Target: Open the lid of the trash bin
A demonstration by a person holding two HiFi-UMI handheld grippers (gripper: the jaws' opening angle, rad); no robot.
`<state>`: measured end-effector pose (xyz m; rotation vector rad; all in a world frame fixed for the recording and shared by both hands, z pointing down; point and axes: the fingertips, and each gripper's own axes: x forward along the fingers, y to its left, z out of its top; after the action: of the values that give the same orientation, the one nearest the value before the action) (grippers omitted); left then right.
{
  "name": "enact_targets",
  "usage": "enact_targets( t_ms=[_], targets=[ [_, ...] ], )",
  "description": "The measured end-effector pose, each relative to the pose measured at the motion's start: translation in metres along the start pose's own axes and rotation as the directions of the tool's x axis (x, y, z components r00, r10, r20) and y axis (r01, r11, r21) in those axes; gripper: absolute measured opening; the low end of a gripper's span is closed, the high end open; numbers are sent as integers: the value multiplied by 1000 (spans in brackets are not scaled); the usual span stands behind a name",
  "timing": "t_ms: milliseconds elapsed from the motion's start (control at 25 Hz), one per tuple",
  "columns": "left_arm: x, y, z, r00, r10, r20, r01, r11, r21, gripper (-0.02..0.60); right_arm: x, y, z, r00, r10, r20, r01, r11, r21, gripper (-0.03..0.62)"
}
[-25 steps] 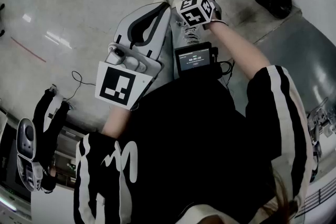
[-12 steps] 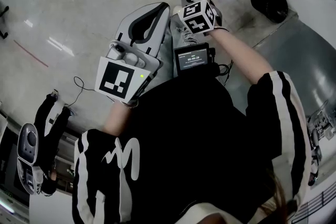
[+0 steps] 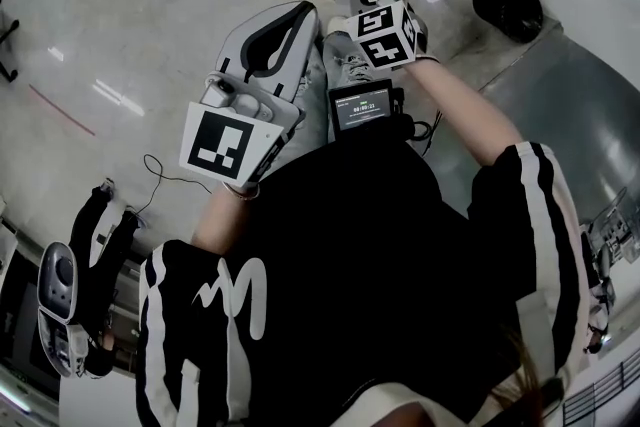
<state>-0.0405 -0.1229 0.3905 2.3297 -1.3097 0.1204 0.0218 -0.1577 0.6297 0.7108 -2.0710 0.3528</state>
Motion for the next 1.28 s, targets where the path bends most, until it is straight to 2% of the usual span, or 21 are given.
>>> enact_targets(
  t_ms=[480, 680, 1280],
  targets=[
    [0, -15, 14, 999, -32, -1, 32, 998, 51, 8, -39, -22, 23, 995, -60, 76, 55, 996, 71, 3],
    [5, -17, 19, 999, -45, -3, 45, 997, 67, 8, -55, -32, 35, 991, -71, 114, 57, 991, 122, 3],
    [-1, -30, 34, 998, -64, 18, 61, 992, 115, 8, -102, -33, 64, 970, -105, 220, 67, 982, 174, 3]
  ],
)
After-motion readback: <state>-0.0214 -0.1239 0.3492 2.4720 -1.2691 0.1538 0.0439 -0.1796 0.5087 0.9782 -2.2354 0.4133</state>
